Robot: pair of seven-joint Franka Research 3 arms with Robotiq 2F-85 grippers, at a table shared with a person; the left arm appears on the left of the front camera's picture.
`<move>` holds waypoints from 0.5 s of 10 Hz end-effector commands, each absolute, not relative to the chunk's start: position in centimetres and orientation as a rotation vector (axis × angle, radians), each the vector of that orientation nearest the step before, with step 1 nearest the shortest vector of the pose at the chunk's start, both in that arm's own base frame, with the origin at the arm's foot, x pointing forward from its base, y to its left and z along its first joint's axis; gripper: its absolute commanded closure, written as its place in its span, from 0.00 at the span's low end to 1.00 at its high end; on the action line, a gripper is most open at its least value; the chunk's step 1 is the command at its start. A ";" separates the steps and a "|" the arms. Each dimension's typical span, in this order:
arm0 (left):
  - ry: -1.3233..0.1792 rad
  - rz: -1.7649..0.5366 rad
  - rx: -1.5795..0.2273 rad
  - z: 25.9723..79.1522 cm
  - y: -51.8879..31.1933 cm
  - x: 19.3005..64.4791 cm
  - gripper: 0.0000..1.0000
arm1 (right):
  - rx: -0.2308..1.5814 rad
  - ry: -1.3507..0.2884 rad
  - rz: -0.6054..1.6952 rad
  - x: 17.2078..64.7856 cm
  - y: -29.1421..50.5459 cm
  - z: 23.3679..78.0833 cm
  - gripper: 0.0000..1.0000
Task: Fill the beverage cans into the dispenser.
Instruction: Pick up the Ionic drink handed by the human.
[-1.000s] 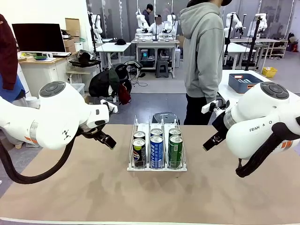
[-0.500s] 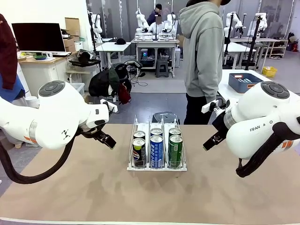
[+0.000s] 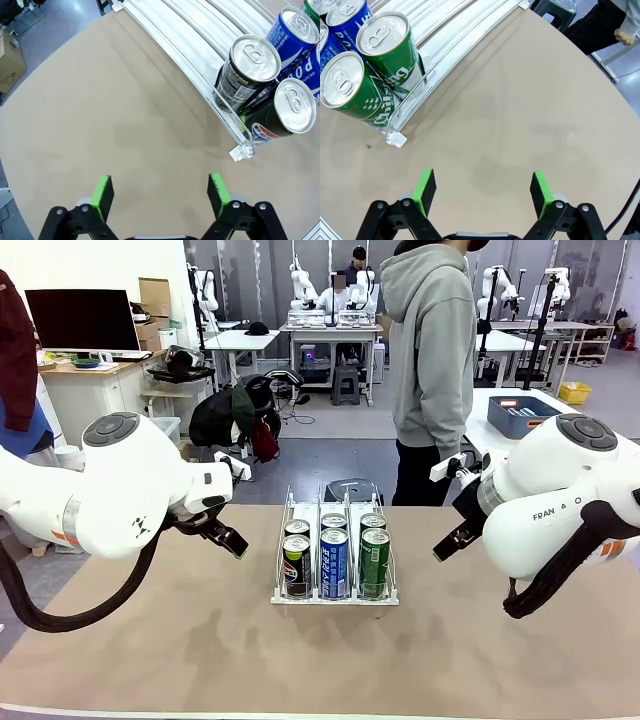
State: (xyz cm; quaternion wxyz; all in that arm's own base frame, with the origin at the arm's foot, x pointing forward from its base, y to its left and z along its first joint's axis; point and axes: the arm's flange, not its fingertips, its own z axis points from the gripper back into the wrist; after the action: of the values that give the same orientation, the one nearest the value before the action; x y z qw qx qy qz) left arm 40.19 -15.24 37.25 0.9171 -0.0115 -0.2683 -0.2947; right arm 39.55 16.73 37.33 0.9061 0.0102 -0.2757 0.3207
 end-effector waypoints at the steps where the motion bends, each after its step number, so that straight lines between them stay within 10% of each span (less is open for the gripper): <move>1: -0.486 -0.629 -0.048 37.8 -15.9 38.5 0.00 | 0.109 -0.520 0.727 38.2 16.7 38.2 0.00; 5: -0.359 -0.804 -0.269 43.8 -15.4 38.8 0.00 | 0.313 -0.498 0.909 37.7 16.7 44.2 0.00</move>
State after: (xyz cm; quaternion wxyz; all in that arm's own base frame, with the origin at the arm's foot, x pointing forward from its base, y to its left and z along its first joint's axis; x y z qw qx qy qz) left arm 37.71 -17.68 41.69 0.9019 -0.0922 -0.1925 -0.3756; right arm 36.33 19.23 43.06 0.8678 0.1306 -0.2492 0.4095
